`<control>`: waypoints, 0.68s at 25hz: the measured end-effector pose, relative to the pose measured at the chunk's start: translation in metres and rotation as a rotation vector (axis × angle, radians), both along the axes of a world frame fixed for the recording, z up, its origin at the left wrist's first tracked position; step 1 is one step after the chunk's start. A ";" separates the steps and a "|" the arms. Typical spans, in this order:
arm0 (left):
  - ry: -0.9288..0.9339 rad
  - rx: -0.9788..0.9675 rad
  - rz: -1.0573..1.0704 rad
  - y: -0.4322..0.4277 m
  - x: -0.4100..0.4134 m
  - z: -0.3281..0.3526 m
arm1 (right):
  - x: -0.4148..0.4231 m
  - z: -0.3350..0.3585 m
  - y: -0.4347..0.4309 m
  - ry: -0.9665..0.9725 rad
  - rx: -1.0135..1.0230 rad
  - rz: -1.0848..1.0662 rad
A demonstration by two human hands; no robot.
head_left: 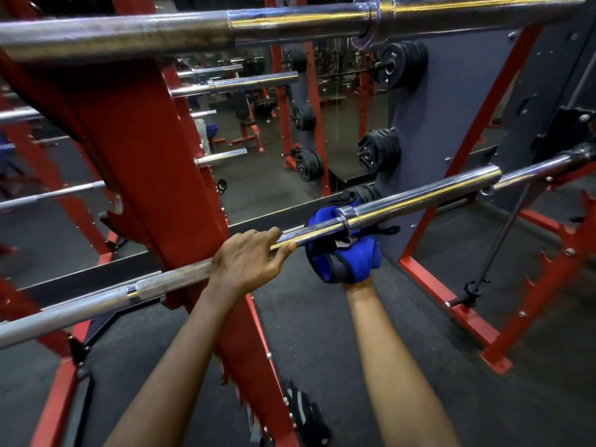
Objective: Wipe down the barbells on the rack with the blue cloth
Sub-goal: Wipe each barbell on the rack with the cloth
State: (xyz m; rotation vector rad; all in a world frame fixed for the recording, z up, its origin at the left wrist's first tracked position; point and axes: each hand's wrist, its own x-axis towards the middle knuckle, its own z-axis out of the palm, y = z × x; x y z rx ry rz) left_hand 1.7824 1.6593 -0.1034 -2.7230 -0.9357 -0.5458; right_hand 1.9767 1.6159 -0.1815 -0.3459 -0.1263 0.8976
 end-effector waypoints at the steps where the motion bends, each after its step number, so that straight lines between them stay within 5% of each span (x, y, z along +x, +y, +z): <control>1: -0.002 0.002 -0.004 0.000 0.000 0.000 | -0.004 0.013 -0.005 -0.002 0.042 0.059; 6: 0.008 0.002 0.025 0.000 0.001 0.000 | -0.011 0.031 -0.027 0.090 -0.324 -0.175; 9: -0.003 0.012 0.029 0.002 0.000 -0.003 | -0.009 0.017 -0.039 -0.152 -0.737 -0.588; 11: -0.004 0.022 0.031 0.002 0.000 -0.004 | 0.011 0.000 -0.047 -0.103 -0.534 -0.565; 13: -0.035 0.024 0.045 0.002 -0.001 -0.005 | 0.015 0.003 -0.061 -0.315 -0.549 -0.572; 17: -0.060 -0.142 -0.125 -0.003 0.011 -0.005 | 0.030 0.028 -0.054 -1.129 -0.819 -0.937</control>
